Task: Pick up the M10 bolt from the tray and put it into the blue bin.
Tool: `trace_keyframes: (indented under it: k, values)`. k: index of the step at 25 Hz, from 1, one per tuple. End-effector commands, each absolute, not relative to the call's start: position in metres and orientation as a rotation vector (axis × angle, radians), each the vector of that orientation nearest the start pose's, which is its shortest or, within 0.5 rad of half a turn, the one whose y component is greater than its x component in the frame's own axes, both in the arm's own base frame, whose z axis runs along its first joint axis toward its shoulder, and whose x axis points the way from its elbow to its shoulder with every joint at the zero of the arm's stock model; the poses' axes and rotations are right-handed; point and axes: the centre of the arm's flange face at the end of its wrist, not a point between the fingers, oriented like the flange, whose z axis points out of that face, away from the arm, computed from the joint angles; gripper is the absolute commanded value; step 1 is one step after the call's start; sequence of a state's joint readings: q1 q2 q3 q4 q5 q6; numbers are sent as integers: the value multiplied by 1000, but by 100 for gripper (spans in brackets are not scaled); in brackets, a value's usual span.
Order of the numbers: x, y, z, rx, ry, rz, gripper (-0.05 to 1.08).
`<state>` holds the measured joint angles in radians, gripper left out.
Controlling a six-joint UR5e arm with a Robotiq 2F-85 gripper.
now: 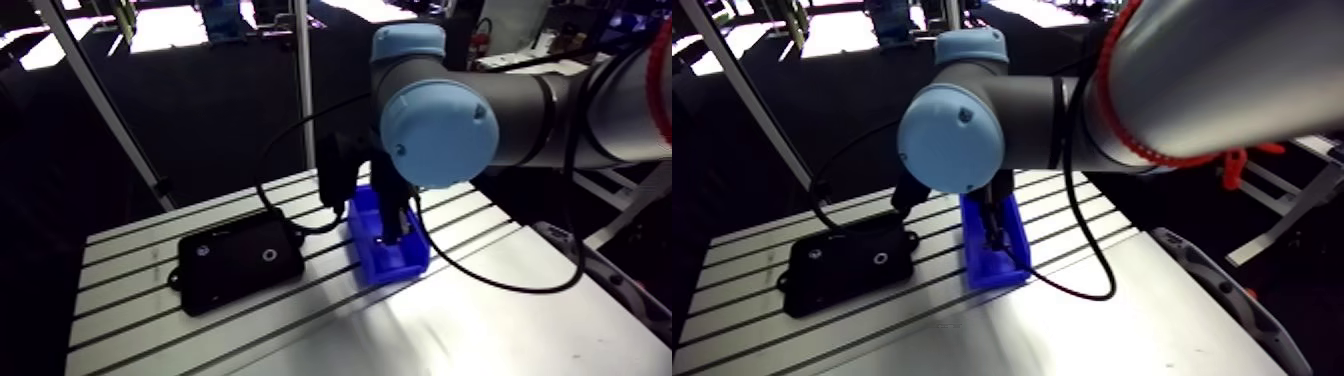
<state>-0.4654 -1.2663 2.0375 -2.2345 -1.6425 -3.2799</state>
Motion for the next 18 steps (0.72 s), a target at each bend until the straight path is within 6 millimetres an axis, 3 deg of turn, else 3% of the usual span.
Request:
trace_keyframes:
  k: [1,9,10,11,12,13,15,18]
  values:
    - [-503,111,174,-1771,2454,-81,98]
    - [-502,111,171,-1772,2446,-74,95]
    - [-502,112,171,-1771,2450,-68,89]
    - [-502,112,172,-1774,2450,-64,71]
    - [-502,111,171,-1774,2450,-64,33]
    - [-502,111,172,-1774,2450,-62,23]
    - [-502,110,173,-1778,2448,-60,19]
    - [-502,111,177,-1778,2452,-48,1]
